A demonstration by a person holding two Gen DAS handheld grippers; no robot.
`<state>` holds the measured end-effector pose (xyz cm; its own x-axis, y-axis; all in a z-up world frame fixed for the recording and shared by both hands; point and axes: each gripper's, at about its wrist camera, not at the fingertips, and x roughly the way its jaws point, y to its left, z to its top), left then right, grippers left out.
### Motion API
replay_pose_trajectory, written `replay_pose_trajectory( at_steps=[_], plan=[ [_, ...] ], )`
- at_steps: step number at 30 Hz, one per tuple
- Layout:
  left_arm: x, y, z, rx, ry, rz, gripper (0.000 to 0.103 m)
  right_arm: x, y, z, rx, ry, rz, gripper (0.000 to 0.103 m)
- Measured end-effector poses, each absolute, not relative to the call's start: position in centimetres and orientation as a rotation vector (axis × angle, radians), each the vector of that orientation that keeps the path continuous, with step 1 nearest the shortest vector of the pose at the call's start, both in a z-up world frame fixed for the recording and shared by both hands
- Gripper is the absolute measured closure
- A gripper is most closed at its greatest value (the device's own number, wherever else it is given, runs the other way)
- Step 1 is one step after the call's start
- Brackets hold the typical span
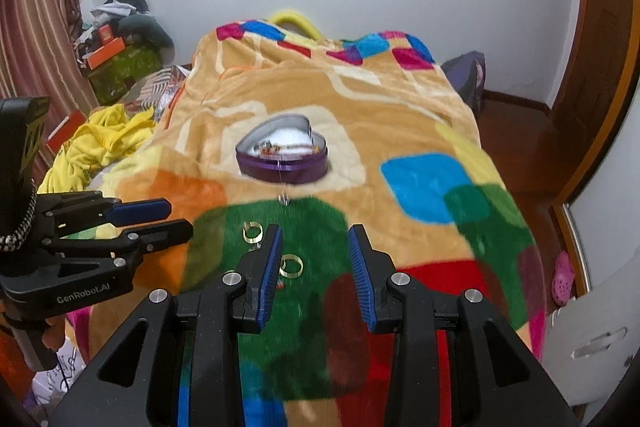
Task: Organize jewelry
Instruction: 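Grasp a red charm with the right tool while the left tool grasps a small silver charm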
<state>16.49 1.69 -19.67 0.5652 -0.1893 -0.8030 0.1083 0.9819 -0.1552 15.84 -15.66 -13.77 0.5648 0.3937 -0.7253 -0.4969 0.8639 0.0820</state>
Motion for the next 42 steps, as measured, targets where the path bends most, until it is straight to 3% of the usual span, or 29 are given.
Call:
replay_pose_trajectory(
  at_steps=[13, 22, 42],
  plan=[
    [16.9, -1.0, -22.6, -0.094, 1.0, -0.248, 0.071, 14.9, -16.5, -16.2, -0.124, 0.894, 0.534, 0.072],
    [17.4, -0.7, -23.1, -0.126, 0.99, -0.245, 0.095, 15.2, -16.2, -17.2, -0.106, 0.931, 0.551, 0.072],
    [15.3, 2.6, -21.5, -0.104, 0.931, -0.163, 0.095, 16.0, -12.4, -19.7, -0.112, 0.977, 0.608, 0.072]
  ],
)
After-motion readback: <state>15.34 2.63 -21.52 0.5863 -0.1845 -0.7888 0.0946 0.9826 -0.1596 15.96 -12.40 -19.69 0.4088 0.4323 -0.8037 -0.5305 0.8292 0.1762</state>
